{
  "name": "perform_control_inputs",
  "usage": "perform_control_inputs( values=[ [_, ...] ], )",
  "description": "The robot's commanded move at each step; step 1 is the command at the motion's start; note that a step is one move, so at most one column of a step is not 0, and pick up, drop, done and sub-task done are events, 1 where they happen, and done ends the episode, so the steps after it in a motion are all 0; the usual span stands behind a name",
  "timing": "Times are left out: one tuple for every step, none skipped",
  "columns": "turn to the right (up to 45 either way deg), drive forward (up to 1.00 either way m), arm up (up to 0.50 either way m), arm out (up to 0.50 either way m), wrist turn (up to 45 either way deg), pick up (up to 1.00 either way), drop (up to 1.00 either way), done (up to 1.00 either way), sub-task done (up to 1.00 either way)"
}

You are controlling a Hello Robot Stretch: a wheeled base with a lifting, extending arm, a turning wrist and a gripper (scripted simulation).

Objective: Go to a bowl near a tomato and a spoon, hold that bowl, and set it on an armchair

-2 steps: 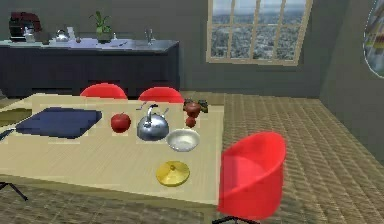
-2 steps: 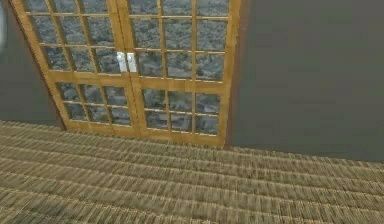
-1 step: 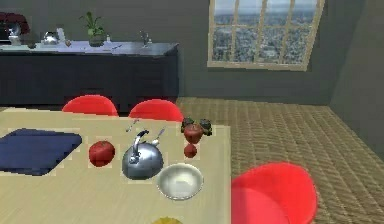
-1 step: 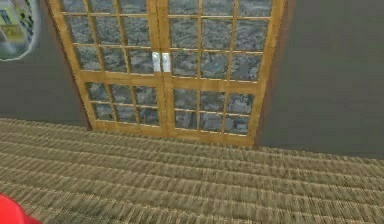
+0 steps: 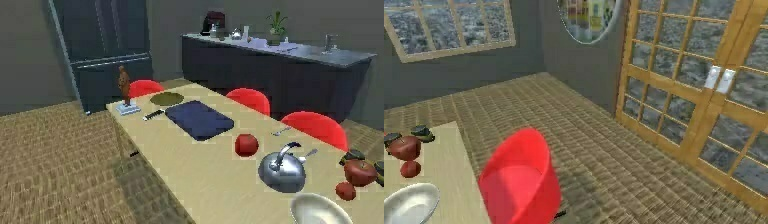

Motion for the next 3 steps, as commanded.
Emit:
perform_control_inputs(
  values=[
    [-42.0,0.00,0.00,0.00,0.0,0.00,0.00,0.00,0.00],
    [0.0,0.00,0.50,0.00,0.0,0.00,0.00,0.00,0.00],
    [0.0,0.00,0.38,0.00,0.0,0.00,0.00,0.00,0.00]
  ],
)
